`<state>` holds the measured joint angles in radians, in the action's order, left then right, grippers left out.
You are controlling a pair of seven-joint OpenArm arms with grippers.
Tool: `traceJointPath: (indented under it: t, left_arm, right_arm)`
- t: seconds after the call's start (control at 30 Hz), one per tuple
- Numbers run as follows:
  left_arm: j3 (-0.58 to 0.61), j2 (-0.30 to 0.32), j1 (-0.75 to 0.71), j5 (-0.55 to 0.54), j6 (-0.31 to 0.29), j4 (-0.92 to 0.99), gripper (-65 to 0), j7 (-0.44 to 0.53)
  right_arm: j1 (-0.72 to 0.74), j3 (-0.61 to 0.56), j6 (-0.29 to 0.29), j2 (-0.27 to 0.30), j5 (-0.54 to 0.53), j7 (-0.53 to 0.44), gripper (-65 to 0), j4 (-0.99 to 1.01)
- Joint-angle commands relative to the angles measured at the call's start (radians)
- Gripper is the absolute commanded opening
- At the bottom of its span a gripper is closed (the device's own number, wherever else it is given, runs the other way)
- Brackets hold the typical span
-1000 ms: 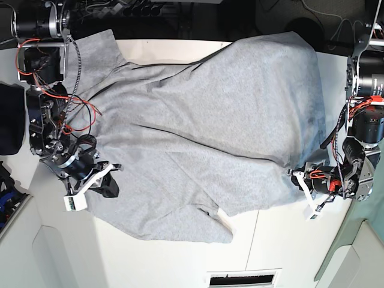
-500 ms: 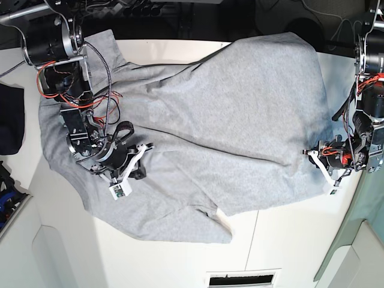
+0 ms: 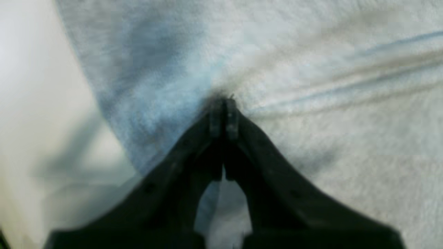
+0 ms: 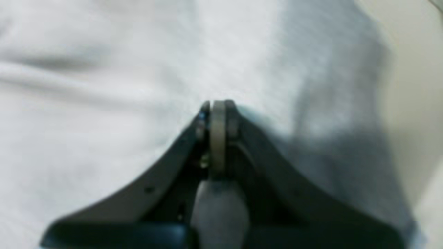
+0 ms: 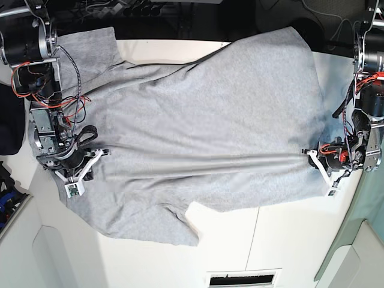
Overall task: Layout the t-shirt on the table in an organized manner, then fold the t-shirt properly
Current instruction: 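Grasp the shirt sides with both grippers and pull them apart, then drag the shirt with both grippers toward the robot to straighten it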
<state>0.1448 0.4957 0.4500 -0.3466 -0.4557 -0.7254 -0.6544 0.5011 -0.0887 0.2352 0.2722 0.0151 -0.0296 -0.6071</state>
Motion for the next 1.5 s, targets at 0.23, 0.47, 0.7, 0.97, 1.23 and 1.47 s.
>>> traceJointPath:
  t: [0.23,0.47,0.7,0.97,1.23,1.47]
  left_arm:
    - [0.001,0.023,0.102,0.009,0.018,-0.011,-65.0,-0.097]
    - [0.001,0.109,0.043,-0.222,-0.055,-0.172,-65.0,-0.203]
    - [0.001,0.216,-0.146,-0.349,-0.065,-0.376,-65.0,-0.214]
    - [0.001,0.195,-0.322,-0.347,-0.065,-0.425,-65.0,-0.174]
    - [0.001,0.099,-0.336,-0.133,-0.072,-0.341,-65.0,-0.037]
    - [0.001,0.027,-0.173,0.002,-0.064,-0.089,-65.0,0.040]
  right_arm:
    - [0.023,0.152,0.031,0.013,-0.113,-0.053,-65.0,-0.083]
    - [-0.071,0.230,0.140,0.031,-0.247,0.171,-65.0,-0.304]
    - [-0.286,0.244,0.193,0.047,-0.365,0.325,-65.0,-0.631]
    - [-0.477,0.279,0.198,0.049,-0.390,0.401,-65.0,-0.800]
    - [-0.539,0.371,0.196,0.049,-0.389,0.420,-65.0,-0.778]
    - [-0.542,0.370,0.196,0.049,-0.390,0.367,-65.0,-0.658]
